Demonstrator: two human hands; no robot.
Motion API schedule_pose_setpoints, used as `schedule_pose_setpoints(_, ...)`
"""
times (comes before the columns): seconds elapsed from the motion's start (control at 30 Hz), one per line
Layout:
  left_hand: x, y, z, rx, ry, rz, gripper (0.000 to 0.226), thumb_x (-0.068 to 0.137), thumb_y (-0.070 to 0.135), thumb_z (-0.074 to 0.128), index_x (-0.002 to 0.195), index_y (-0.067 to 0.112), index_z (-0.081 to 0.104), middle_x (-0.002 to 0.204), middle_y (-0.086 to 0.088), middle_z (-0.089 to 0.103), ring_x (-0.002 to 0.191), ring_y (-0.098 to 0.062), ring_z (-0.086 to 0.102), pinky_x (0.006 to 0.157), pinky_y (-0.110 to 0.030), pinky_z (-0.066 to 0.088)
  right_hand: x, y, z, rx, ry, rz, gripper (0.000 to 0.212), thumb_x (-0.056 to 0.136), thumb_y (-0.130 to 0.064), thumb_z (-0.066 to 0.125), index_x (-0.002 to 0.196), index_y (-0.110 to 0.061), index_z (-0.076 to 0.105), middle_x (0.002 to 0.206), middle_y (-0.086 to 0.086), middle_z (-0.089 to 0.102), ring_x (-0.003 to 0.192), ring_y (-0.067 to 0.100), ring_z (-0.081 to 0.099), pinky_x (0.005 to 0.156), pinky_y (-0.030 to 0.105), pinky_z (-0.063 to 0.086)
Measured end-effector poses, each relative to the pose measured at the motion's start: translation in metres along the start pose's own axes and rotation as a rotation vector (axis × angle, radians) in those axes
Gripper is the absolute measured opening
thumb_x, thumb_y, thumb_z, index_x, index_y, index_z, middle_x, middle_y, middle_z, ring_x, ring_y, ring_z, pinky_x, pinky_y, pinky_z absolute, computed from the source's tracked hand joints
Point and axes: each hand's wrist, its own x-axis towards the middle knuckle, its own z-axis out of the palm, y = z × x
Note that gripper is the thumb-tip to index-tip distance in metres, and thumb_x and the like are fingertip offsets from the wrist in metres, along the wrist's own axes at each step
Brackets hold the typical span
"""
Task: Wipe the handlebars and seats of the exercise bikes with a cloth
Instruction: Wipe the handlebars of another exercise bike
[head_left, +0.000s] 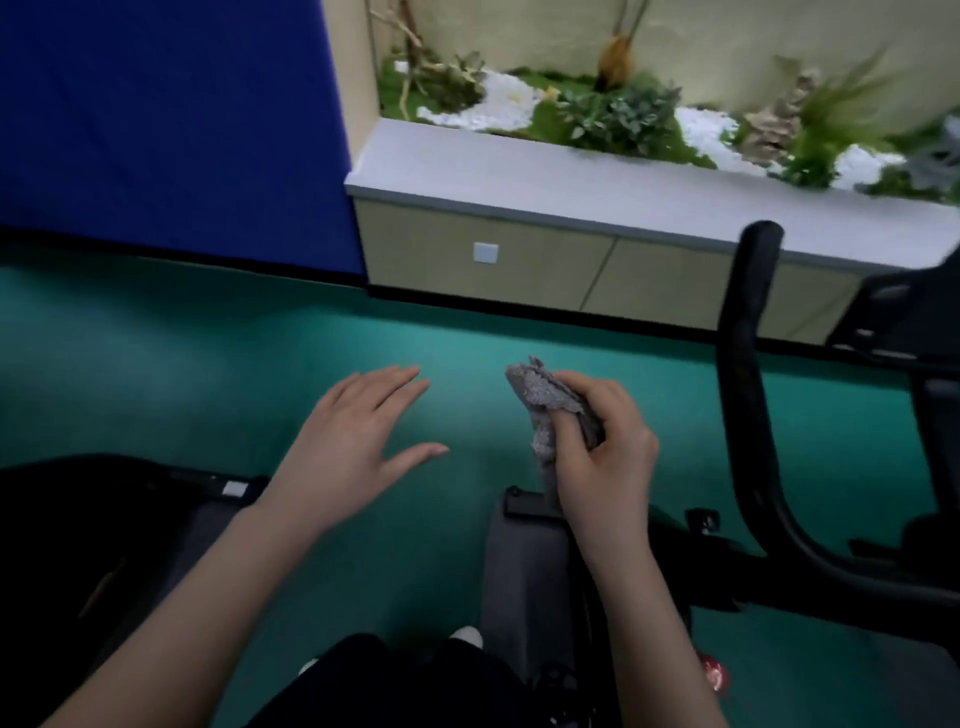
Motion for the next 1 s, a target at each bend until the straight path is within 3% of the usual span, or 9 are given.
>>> schedule_pose_setpoints(0.3, -0.117, -0.118, -0.007, 0.009, 0.020, -0.410, 0.099, 0.068, 0.080, 0.006, 0.144, 0.024, 0.035, 0.153, 0.007, 0.029, 0.143, -0.010, 0.021, 0.118, -0.032, 0.008, -0.042, -0.068, 0.111, 0.094, -0.317, -0.112, 0.028, 0.076, 0.004, 0.054, 0.095, -0.010, 0.069, 0.090, -0.003, 0.063, 0.087, -0.011, 0.054, 0.079, 0.003, 0.037)
schedule_pose_setpoints(0.47, -0.193, -0.172, -0.014, -0.051, 0.081, -0.599, 0.115, 0.062, 0.089, -0.009, 0.143, 0.023, 0.037, 0.151, 0.005, 0.033, 0.142, -0.011, 0.024, 0.118, -0.034, 0.011, -0.080, -0.113, 0.167, 0.140, -0.469, -0.154, 0.029, 0.076, 0.002, 0.053, 0.094, -0.014, 0.069, 0.090, -0.005, 0.063, 0.088, -0.007, 0.056, 0.078, 0.003, 0.037)
schedule_pose_setpoints(0.73, -0.302, -0.234, -0.028, -0.081, 0.183, -0.832, 0.095, 0.072, 0.080, 0.014, 0.140, 0.021, 0.044, 0.148, 0.004, 0.039, 0.139, -0.015, 0.031, 0.117, -0.038, 0.019, -0.145, -0.183, 0.252, 0.204, -0.679, -0.218, 0.037, 0.077, 0.014, 0.058, 0.091, -0.018, 0.067, 0.090, -0.010, 0.062, 0.086, -0.006, 0.056, 0.074, 0.003, 0.037)
schedule_pose_setpoints(1.0, -0.367, -0.264, -0.027, -0.150, 0.253, -1.013, 0.103, 0.069, 0.084, 0.008, 0.139, 0.018, 0.046, 0.147, 0.002, 0.040, 0.139, -0.015, 0.031, 0.117, -0.036, 0.016, -0.179, -0.224, 0.301, 0.235, -0.825, -0.304, 0.035, 0.077, 0.014, 0.058, 0.094, -0.014, 0.070, 0.092, -0.010, 0.063, 0.091, -0.004, 0.057, 0.079, 0.004, 0.038)
